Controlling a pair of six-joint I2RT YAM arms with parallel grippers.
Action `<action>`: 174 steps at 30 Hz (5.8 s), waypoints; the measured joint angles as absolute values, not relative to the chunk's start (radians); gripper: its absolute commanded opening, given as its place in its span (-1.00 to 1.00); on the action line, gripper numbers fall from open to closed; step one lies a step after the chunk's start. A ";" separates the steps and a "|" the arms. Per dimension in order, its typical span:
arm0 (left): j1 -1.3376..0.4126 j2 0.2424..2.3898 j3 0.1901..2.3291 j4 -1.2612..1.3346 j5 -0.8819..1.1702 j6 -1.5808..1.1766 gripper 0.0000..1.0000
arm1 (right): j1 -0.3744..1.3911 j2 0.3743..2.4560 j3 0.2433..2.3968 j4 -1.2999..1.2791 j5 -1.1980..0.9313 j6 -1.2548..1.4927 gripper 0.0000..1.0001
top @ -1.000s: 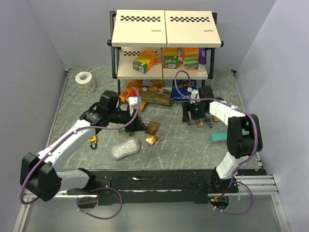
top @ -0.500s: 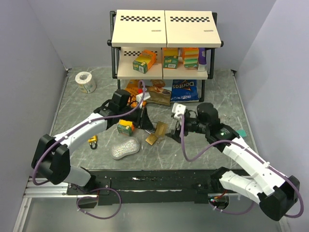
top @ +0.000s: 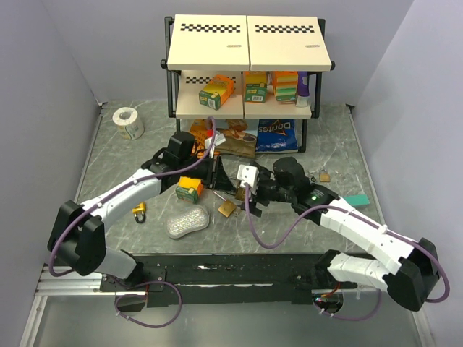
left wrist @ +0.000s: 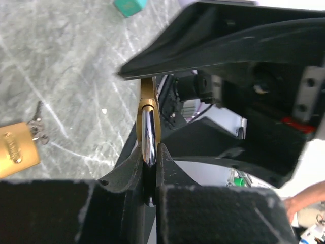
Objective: Lock with the key
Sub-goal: Place the lock at the center of the board, then pick up the lock from the center of the board, then lock the lock.
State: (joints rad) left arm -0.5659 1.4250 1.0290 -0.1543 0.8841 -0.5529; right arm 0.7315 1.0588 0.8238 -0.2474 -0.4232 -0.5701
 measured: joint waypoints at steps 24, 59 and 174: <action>-0.447 1.369 1.026 -0.079 0.857 -0.569 0.93 | 0.626 1.138 0.823 -0.342 -0.344 -0.360 -0.63; -0.382 1.230 1.016 -0.411 0.683 0.131 0.93 | 0.380 1.764 1.095 -0.453 -0.128 0.186 0.98; -0.862 1.359 1.205 -0.394 0.480 0.842 0.65 | 0.260 1.267 0.947 -0.431 -1.217 0.189 -1.00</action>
